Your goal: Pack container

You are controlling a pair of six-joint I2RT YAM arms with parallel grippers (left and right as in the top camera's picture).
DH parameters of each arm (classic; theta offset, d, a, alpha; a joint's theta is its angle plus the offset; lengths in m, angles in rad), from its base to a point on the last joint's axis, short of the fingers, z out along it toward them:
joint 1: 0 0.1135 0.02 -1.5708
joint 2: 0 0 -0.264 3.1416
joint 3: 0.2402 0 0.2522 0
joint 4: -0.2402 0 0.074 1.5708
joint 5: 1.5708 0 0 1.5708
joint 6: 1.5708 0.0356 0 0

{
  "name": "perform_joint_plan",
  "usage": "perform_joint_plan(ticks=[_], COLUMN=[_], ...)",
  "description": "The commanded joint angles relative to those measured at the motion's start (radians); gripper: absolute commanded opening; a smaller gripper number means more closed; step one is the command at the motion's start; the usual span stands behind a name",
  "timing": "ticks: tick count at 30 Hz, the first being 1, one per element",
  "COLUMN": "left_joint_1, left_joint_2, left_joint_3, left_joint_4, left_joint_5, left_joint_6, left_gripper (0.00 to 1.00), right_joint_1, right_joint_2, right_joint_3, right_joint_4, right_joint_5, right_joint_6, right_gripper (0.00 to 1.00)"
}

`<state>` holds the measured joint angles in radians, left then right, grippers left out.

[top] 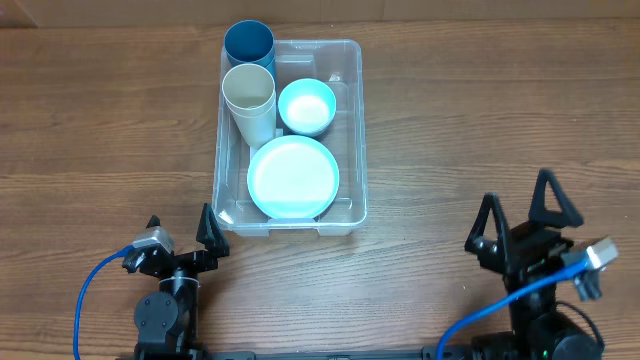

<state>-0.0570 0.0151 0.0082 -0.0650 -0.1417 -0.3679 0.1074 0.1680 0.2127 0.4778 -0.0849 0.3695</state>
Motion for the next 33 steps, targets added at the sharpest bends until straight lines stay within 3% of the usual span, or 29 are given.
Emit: perform_joint_plan(ticks=[1, 12, 33], left_joint_1=[0.007, 0.007, 0.007], left_joint_2=[-0.01, -0.01, -0.01], left_joint_3=[-0.003, -0.003, -0.003], left_joint_4=[0.002, 0.002, 0.002], left_joint_5=[0.008, 0.008, 0.008], left_joint_6=[-0.006, -0.006, -0.006], left_gripper=[1.0, 1.0, 1.0], right_joint_1=[0.011, 0.011, -0.063], right_joint_2=[-0.14, -0.165, -0.165], right_joint_3=[-0.073, -0.197, -0.205], right_joint_4=[0.007, 0.048, -0.485], right_joint_5=[0.024, 0.042, 0.084], right_joint_6=[0.001, 0.002, 0.001], right_gripper=[1.0, 1.0, 1.0])
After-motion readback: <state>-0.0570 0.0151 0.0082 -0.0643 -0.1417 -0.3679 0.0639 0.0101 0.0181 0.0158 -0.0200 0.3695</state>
